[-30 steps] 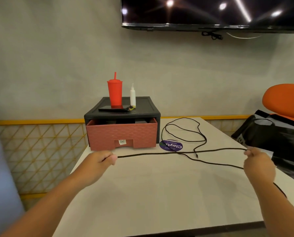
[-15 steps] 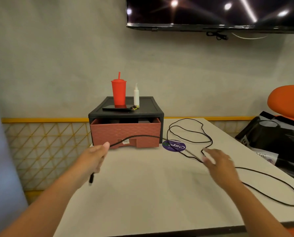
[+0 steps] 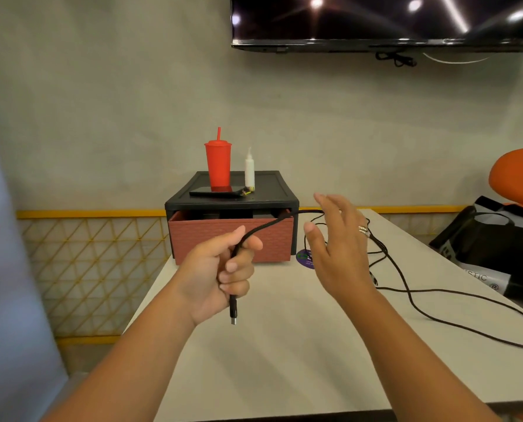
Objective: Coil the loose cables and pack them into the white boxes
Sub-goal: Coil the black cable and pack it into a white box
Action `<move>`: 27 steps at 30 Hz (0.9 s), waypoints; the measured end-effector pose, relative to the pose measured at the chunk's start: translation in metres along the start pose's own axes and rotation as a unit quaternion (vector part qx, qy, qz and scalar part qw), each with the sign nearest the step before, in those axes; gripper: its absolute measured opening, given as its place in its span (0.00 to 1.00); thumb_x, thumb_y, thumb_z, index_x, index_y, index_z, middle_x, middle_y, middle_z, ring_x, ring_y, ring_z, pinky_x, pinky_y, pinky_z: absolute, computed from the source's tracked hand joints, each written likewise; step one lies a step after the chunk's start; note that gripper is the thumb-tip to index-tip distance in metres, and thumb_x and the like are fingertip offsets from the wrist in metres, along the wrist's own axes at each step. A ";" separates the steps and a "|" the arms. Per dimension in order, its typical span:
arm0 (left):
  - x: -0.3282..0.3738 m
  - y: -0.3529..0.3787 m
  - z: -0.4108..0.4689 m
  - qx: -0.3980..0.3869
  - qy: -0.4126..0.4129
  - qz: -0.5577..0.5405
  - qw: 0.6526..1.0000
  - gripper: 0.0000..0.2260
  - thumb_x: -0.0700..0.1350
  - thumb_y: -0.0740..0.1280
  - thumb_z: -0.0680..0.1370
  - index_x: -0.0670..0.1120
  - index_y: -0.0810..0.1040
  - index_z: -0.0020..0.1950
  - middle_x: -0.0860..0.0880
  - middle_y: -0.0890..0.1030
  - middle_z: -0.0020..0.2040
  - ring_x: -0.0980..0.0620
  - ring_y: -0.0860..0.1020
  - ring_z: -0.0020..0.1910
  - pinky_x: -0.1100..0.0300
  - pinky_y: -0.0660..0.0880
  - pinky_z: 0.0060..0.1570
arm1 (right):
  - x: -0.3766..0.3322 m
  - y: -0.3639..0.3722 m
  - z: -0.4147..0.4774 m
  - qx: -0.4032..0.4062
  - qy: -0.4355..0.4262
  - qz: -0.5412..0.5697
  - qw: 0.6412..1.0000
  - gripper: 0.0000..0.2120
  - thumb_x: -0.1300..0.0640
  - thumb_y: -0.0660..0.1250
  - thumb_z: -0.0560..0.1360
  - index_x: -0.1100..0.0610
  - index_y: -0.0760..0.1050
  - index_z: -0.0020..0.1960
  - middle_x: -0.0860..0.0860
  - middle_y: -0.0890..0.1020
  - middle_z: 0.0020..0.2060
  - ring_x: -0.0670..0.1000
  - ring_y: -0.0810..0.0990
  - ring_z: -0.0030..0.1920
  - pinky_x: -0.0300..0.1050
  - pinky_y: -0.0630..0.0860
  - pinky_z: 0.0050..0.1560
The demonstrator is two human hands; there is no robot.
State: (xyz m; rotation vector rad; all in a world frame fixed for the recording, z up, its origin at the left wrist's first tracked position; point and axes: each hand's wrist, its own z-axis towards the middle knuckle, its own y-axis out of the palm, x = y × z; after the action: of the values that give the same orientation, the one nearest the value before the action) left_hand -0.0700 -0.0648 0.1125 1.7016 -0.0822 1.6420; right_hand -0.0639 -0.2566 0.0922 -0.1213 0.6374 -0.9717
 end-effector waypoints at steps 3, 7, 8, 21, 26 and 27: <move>0.005 0.010 0.001 -0.076 0.034 -0.094 0.992 0.12 0.49 0.70 0.67 0.43 0.84 0.43 0.54 0.65 0.21 0.60 0.57 0.19 0.69 0.59 0.16 | 0.004 0.004 -0.005 -0.106 0.044 0.067 0.991 0.19 0.47 0.51 0.77 0.52 0.76 0.58 0.41 0.76 0.39 0.52 0.76 0.46 0.47 0.73 0.49; 0.008 0.027 0.007 -0.027 0.129 -0.124 0.984 0.17 0.50 0.60 0.73 0.44 0.79 0.56 0.54 0.68 0.22 0.60 0.63 0.20 0.69 0.62 0.23 | -0.003 0.020 -0.046 -0.232 0.044 0.057 0.970 0.12 0.55 0.56 0.80 0.52 0.76 0.59 0.43 0.75 0.33 0.51 0.74 0.39 0.42 0.69 0.39; 0.008 0.031 0.009 -0.018 0.152 -0.106 0.982 0.17 0.50 0.59 0.73 0.46 0.77 0.58 0.55 0.70 0.24 0.59 0.65 0.22 0.68 0.65 0.26 | -0.008 0.022 -0.055 -0.262 0.045 0.072 0.961 0.12 0.55 0.57 0.80 0.51 0.76 0.60 0.43 0.76 0.34 0.49 0.73 0.38 0.41 0.68 0.40; -0.017 0.003 0.014 0.054 0.242 0.458 0.854 0.09 0.44 0.58 0.81 0.54 0.76 0.54 0.59 0.84 0.39 0.66 0.79 0.47 0.75 0.69 0.52 | -0.044 -0.041 -0.033 -0.284 -0.085 -0.047 0.954 0.07 0.49 0.62 0.77 0.50 0.77 0.47 0.45 0.79 0.35 0.47 0.73 0.37 0.40 0.66 0.36; -0.024 0.014 0.002 -0.016 0.121 0.369 0.921 0.13 0.48 0.57 0.80 0.46 0.80 0.47 0.52 0.71 0.20 0.59 0.67 0.21 0.54 0.77 0.46 | -0.041 -0.053 -0.006 -0.183 -0.038 0.054 0.981 0.07 0.52 0.73 0.69 0.47 0.77 0.34 0.42 0.74 0.25 0.42 0.72 0.31 0.34 0.65 0.31; -0.023 0.018 -0.001 -0.028 0.096 0.305 0.947 0.14 0.49 0.58 0.79 0.45 0.81 0.44 0.53 0.67 0.19 0.59 0.64 0.20 0.52 0.77 0.51 | -0.040 -0.052 -0.003 -0.178 -0.027 0.086 0.980 0.07 0.53 0.73 0.69 0.47 0.78 0.34 0.42 0.76 0.27 0.43 0.73 0.32 0.34 0.66 0.32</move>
State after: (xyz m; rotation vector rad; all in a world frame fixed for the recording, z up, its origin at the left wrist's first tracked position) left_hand -0.0839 -0.0874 0.1001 1.5475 -0.6082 2.2183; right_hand -0.1197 -0.2544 0.1272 -0.4022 0.7541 -0.6789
